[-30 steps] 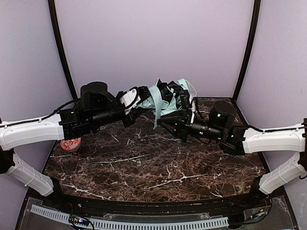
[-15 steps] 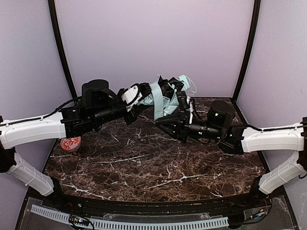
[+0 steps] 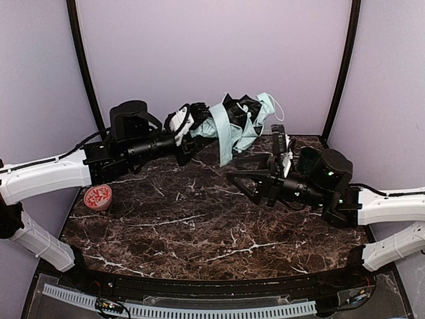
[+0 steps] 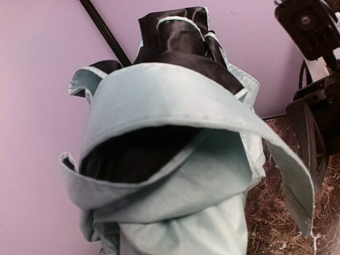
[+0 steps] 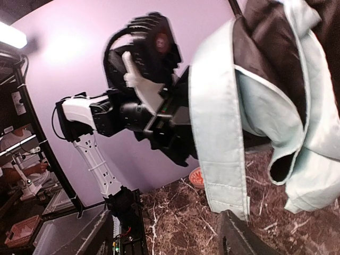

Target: Put away the umbrella

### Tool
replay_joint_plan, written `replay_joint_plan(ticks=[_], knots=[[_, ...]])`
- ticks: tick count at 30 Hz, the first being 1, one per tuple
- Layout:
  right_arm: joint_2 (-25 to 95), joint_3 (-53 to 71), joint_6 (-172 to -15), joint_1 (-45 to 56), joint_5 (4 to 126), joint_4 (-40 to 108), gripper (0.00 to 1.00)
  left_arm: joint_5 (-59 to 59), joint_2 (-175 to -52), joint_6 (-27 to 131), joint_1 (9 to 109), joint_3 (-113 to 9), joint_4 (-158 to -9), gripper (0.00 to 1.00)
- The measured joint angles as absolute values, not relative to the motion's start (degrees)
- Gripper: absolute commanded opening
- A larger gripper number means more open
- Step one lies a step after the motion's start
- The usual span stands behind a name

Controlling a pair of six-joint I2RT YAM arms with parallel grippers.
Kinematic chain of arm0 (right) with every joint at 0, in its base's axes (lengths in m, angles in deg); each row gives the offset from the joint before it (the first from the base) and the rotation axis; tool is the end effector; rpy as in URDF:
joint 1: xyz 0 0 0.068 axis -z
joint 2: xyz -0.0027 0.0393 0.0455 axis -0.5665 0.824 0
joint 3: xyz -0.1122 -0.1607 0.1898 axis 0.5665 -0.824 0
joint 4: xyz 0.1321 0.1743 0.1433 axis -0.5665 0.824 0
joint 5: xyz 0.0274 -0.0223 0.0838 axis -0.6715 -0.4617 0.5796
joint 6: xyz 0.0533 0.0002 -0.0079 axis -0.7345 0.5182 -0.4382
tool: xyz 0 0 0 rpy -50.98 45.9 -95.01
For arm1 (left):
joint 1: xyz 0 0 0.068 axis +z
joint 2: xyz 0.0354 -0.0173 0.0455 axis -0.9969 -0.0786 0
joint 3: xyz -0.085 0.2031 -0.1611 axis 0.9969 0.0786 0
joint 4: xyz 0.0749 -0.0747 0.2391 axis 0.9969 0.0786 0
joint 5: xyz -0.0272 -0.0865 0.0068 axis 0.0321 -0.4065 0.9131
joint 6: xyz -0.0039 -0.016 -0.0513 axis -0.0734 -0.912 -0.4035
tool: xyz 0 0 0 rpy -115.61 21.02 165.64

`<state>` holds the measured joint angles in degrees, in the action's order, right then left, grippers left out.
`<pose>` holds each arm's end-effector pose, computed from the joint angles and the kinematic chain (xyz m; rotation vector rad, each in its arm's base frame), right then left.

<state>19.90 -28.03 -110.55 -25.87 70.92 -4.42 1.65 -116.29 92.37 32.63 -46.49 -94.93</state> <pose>0.1235 0.2337 0.3172 -0.6818 1.3689 1.3640 0.1958 -0.2653 0.3816 1.0969 1.1197 -0.4168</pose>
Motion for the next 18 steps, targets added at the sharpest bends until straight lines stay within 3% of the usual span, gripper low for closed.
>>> replay_joint_plan(ticks=[11, 18], knots=[[16.6, -14.0, -108.0, -22.4, 73.5, 5.1, 0.78, -2.0, -116.6, 90.1, 33.5, -50.4, -93.4, 0.0], [20.7, -7.0, -106.2, -20.6, 74.8, 12.0, 0.73, -3.1, -116.6, 89.0, 33.7, -50.7, -92.0, 0.0]])
